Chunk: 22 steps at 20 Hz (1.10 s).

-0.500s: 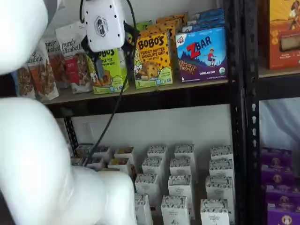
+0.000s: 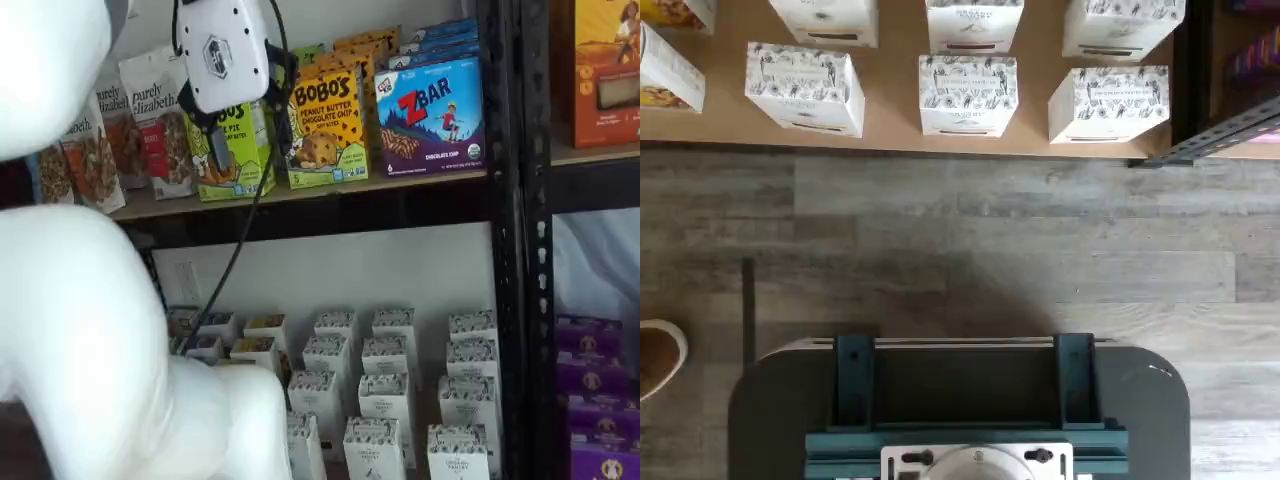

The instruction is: Pick up the orange box on the top shelf, the fifth box from the left

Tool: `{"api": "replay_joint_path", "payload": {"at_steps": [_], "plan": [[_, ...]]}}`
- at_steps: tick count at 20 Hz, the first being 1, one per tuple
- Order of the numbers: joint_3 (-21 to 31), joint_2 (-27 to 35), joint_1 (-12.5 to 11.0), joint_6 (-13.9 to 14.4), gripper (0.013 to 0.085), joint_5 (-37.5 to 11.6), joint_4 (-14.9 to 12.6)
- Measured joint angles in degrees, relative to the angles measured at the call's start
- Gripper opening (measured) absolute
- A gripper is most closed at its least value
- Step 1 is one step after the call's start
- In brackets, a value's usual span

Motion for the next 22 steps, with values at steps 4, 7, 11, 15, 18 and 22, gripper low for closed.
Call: {"api": "replay_joint_path", "payload": {"at_steps": [4, 7, 11, 15, 18, 22], "plan": [[0.6, -0.1, -0.4, -0.1, 0.085, -1.6, 0.4], [0.6, 0.1, -0.4, -0.2, 0.085, -3.4, 0.0], [-0.5, 1.6, -0.7, -0.6, 0.085, -6.1, -0.8], [-2.6, 4.9, -1.9, -1.6, 0.085, -8.5, -0.7], [-4.7, 8.1, -3.8, -2.9, 0.085, -11.1, 0.9], [-7.6, 12.0, -3.8, -2.9, 0.085, -13.4, 0.5]]}}
